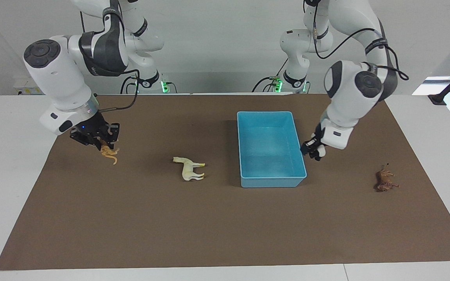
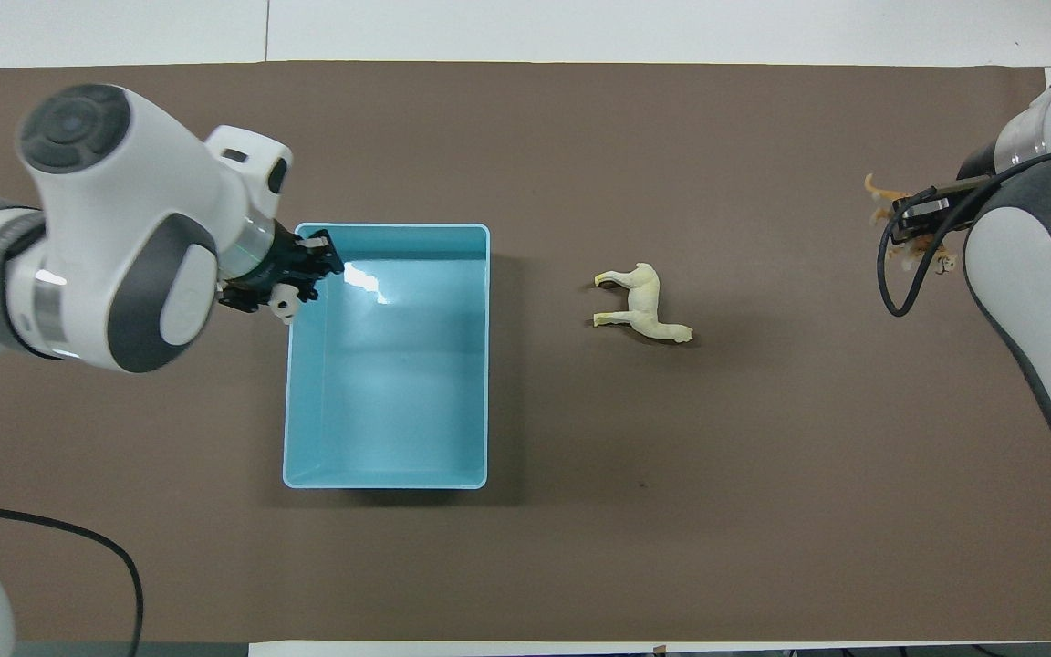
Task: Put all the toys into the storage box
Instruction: 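Carry the panda toy into the blue box and open the left gripper, then carry the tan toy into the box while the left gripper grasps the brown toy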
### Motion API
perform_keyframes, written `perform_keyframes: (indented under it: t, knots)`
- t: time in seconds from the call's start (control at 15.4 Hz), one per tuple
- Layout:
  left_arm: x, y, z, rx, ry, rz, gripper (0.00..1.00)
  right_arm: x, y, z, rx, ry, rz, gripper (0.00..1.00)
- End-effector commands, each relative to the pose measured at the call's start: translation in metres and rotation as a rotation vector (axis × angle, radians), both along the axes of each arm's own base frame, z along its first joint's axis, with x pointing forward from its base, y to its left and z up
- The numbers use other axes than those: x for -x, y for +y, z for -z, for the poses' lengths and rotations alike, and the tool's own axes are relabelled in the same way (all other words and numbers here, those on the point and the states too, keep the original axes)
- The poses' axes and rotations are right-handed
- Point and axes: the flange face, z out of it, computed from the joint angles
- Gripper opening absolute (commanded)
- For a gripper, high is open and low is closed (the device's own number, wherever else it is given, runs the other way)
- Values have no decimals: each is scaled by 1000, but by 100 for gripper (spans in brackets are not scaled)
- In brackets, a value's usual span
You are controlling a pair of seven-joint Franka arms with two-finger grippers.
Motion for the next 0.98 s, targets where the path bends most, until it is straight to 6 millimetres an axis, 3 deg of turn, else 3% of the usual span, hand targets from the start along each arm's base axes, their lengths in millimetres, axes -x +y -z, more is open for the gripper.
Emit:
perform_keyframes:
  t: [0.0, 0.13, 0.2, 0.39, 0.52, 0.59, 0.78, 0.91]
  knots:
    - [31, -6, 20, -10, 8, -5, 100, 2, -1, -1, 6, 11, 15, 0]
    - [32, -4, 19, -18, 21, -4, 100, 3, 2, -2, 6, 11, 36, 0]
    - [32, -2, 19, -24, 25, -3, 100, 3, 16, -2, 6, 10, 50, 0]
    - [29, 6, 14, -28, 20, -15, 100, 13, 106, -3, 9, 2, 120, 0]
    - [24, 23, 0, -61, -18, -17, 100, 32, 188, -13, -3, -20, 181, 0]
    - [16, 45, -9, -91, -39, -33, 100, 42, 227, -19, -13, -34, 201, 0]
    - [-7, 126, -12, -119, -66, 41, 100, 64, 338, -23, -43, -60, 273, 0]
    - [-20, 200, -12, -120, -97, 143, 100, 80, 397, -19, -57, -68, 297, 0]
